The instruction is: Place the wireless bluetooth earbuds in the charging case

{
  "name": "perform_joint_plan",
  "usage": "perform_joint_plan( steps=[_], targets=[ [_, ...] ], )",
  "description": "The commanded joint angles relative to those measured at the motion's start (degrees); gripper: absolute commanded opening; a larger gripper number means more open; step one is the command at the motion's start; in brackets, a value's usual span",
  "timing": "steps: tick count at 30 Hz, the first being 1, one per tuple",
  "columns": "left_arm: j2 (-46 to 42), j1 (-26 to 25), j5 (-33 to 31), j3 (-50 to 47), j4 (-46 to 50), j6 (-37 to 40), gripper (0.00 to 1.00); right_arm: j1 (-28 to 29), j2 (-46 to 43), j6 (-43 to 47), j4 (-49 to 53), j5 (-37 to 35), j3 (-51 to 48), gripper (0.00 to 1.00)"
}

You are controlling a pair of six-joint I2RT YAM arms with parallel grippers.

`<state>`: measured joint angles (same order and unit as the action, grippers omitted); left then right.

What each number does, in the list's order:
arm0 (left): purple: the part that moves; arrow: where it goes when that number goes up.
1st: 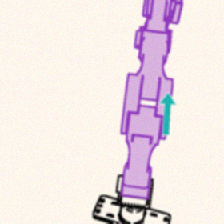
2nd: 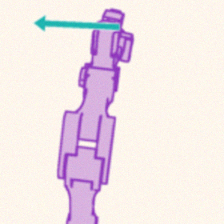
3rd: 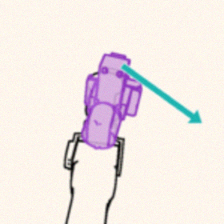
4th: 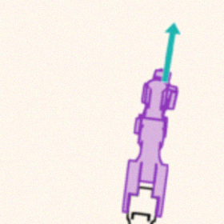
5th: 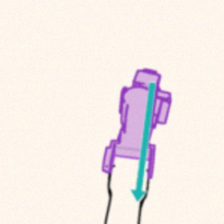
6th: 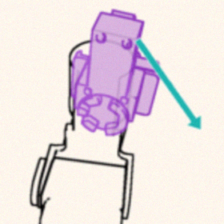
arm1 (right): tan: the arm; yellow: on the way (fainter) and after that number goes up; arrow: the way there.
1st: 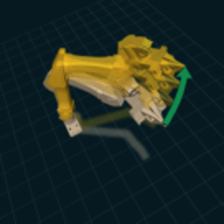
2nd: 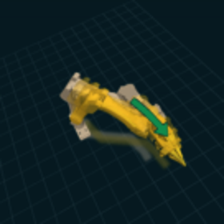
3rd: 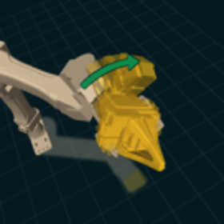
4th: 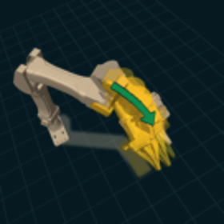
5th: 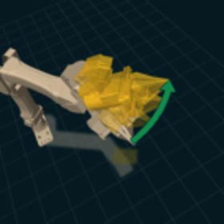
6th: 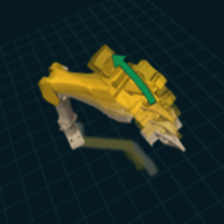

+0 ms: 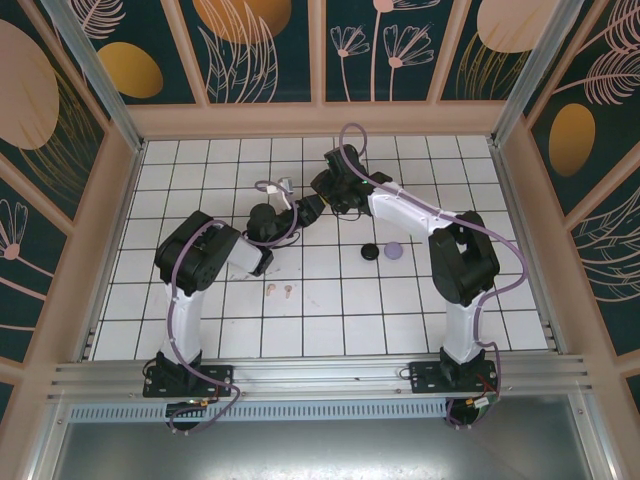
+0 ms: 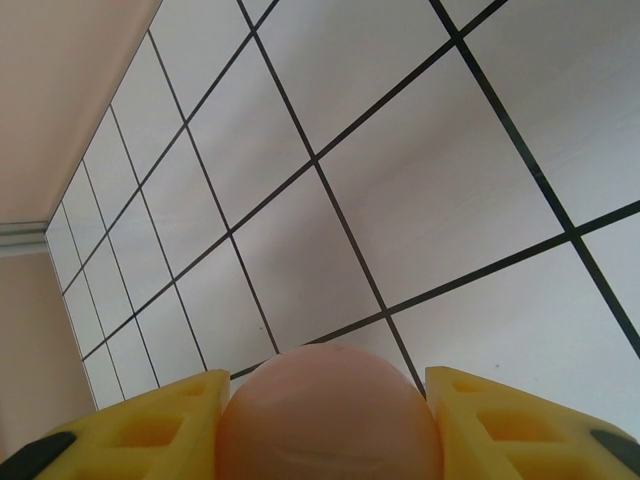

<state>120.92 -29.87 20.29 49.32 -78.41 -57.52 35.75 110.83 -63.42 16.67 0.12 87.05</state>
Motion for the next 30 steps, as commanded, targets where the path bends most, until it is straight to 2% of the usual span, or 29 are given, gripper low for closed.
perform_joint_plan(
  steps=[1, 12, 21, 23, 27, 30],
  targets=[
    [1.2, 0.1, -3.5, 1.2, -5.3, -1.5, 0.41, 1.1, -2.8, -0.3, 0.4, 0.6, -1.0, 0.30],
    [2.4, 0.1, -8.4, -0.5, -12.8, -4.2, 0.29, 1.5, -3.2, -0.7, 0.4, 0.1, -1.8, 0.29],
    [3.3, 0.1, -7.7, -0.1, -14.3, -5.4, 0.09, 1.6, -4.8, -0.9, -0.2, -0.3, -2.5, 0.30],
    [3.1, 0.1, -7.2, -0.4, -14.3, -5.5, 0.03, 1.5, -5.1, -0.7, -0.1, -0.5, -1.9, 0.37],
    [2.1, 0.1, -6.4, -1.7, -13.5, -5.7, 0.00, 0.1, -5.9, 0.6, 0.3, -0.6, 1.0, 0.67],
    [0.1, 0.1, -5.0, -3.4, -12.4, -4.8, 0.00, -1.6, -8.1, 2.2, 0.4, -0.7, 2.4, 0.73]
  ],
)
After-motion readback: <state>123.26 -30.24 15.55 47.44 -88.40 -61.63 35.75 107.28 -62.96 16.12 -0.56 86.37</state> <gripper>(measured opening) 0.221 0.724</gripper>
